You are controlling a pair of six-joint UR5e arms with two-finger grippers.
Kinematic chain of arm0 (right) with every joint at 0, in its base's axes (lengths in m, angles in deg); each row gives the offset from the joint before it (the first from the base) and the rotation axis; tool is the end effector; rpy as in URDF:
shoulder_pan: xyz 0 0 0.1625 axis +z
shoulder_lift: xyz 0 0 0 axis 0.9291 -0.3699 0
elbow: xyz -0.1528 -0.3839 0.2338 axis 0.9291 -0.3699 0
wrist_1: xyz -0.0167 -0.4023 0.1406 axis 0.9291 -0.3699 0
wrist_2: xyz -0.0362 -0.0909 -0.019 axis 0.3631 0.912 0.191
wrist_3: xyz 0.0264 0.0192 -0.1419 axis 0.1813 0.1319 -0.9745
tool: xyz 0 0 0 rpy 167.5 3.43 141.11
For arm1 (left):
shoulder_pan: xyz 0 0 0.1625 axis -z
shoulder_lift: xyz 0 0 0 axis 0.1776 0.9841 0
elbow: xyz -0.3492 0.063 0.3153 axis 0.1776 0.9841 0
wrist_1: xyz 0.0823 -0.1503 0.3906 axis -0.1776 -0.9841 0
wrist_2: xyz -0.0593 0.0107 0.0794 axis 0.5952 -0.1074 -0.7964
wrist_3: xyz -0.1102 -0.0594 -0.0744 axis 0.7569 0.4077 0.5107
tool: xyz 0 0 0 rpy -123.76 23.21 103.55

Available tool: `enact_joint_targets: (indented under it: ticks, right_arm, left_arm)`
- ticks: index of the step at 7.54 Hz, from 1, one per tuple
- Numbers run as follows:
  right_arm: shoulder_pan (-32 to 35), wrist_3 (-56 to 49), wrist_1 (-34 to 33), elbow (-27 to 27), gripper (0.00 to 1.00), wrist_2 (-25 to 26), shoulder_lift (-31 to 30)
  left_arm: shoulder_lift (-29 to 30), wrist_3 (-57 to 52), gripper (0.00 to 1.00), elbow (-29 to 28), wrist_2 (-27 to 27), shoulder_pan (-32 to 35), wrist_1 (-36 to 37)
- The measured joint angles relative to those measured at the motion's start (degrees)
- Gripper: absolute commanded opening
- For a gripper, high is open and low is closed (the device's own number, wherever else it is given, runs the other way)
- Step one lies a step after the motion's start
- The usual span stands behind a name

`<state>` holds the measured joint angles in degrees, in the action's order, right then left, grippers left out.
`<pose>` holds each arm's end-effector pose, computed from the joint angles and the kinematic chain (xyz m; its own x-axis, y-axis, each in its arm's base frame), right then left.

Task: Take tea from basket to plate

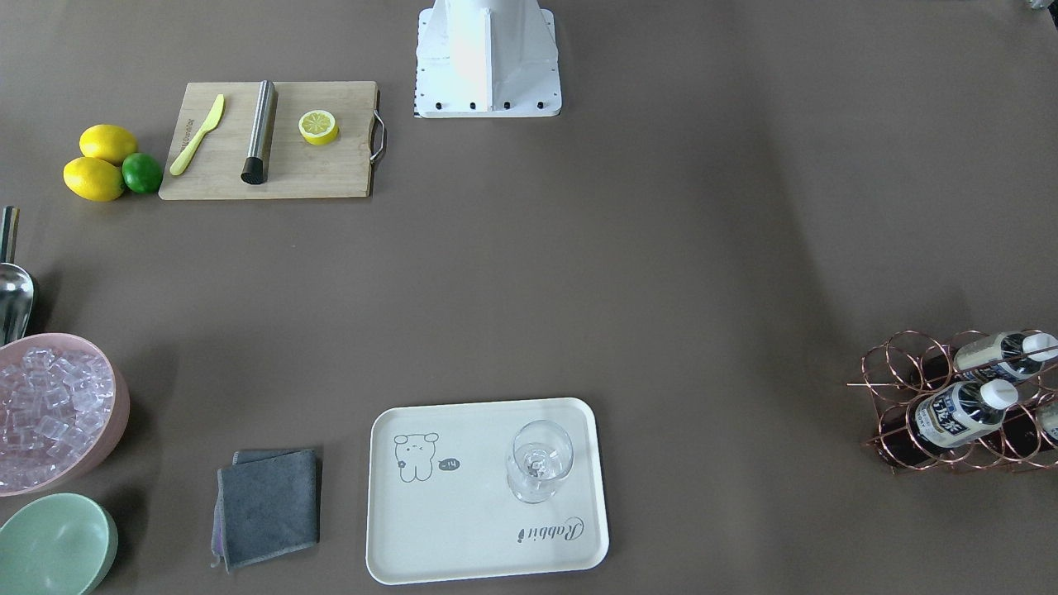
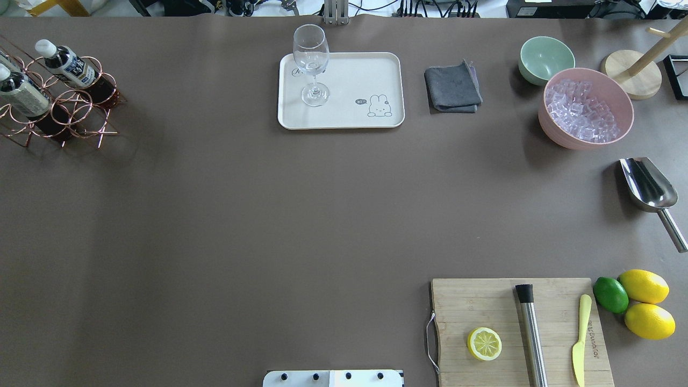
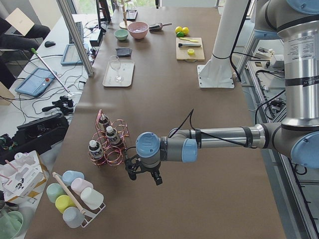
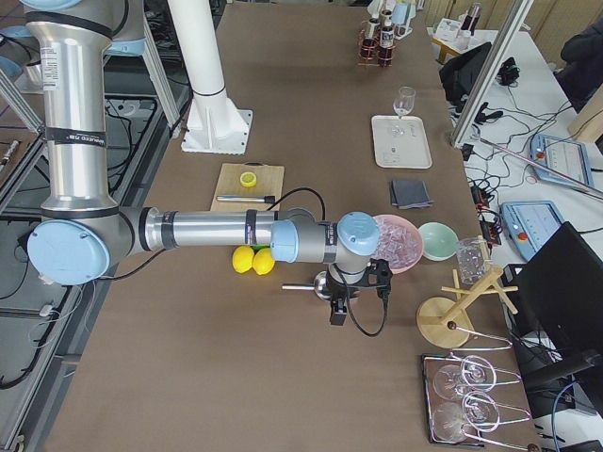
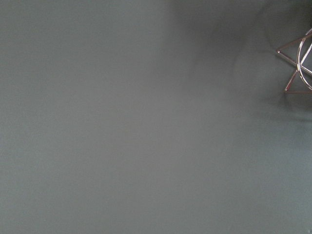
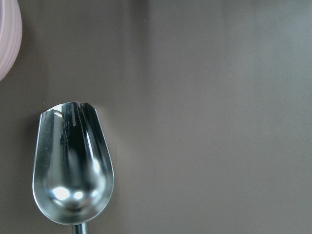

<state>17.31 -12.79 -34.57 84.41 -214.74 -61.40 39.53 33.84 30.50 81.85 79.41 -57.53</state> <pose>-0.0015 -0.4972 0.7279 0.7491 0.0074 0.6624 0.0329 0.9983 -0.0483 -0.0199 -0.4312 0.7578 0.5731 -0.4725 -0.6696 0.3065 0.8813 -0.3596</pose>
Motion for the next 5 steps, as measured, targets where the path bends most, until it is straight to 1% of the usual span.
enact_joint_targets:
  ticks: [3, 5]
  right_arm:
    - [0.0, -0.11, 0.0, 0.16, 1.0, -0.04, -0.19]
    - [0.0, -0.18, 0.07, 0.43, 1.0, -0.05, -0.22]
  left_arm:
    - [0.06, 1.04, 0.99, -0.31, -0.16, 0.15, -0.01]
    - [-0.02, 1.38, 0.99, -0.27, -0.09, 1.66, 0.15]
